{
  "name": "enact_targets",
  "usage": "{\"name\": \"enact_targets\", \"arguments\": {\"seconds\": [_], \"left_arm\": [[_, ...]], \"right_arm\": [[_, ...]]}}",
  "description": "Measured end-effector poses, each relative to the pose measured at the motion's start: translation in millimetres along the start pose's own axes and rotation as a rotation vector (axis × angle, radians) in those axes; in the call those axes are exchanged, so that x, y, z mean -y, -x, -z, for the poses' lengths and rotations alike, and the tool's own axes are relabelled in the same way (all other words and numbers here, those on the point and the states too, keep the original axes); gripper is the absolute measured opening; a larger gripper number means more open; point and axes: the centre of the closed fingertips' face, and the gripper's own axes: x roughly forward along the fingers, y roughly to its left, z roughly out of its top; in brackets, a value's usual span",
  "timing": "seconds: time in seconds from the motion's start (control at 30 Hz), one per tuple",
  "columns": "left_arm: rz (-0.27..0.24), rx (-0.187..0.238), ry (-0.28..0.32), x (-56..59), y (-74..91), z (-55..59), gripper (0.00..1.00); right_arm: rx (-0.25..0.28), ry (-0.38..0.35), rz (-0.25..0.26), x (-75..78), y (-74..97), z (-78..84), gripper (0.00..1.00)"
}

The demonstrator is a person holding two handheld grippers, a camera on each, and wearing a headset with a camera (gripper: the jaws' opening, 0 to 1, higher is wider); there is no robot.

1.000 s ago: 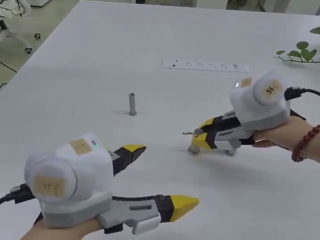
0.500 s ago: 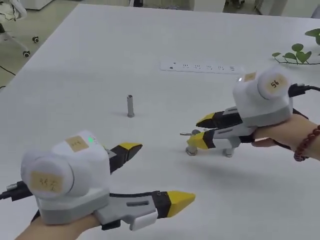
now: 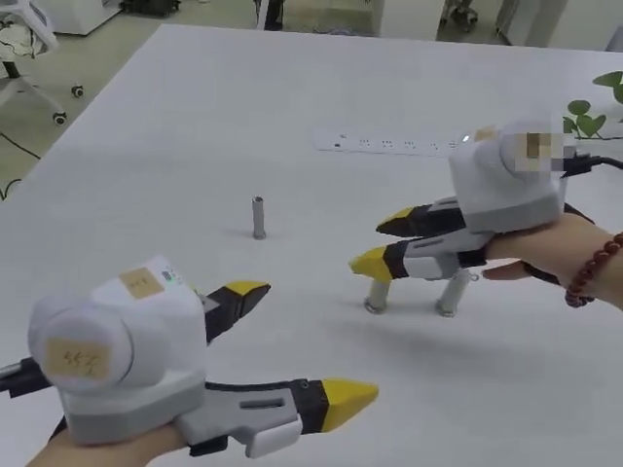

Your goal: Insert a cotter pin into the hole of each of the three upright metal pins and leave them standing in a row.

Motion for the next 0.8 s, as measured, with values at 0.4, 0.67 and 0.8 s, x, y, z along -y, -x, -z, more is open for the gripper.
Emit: {"name": "enact_targets", "arguments": {"seconds": [0.4, 0.67, 0.8], "left_arm": [[-0.019, -0.005, -0.008, -5.1, 11.4, 0.5, 0.98], [-0.033, -0.023, -0.012, -9.8, 17.1, 3.2, 0.99], [-0.041, -0.027, -0.008, -12.2, 18.1, 4.0, 0.99]], "right_arm": [[0.022, 0.019, -0.014, 0.2, -30.3, -23.0, 0.42], [0.049, 0.013, -0.010, 6.5, -58.2, -39.2, 0.40], [0.065, 0.011, 0.007, 11.4, -71.7, -45.9, 0.40]]}}
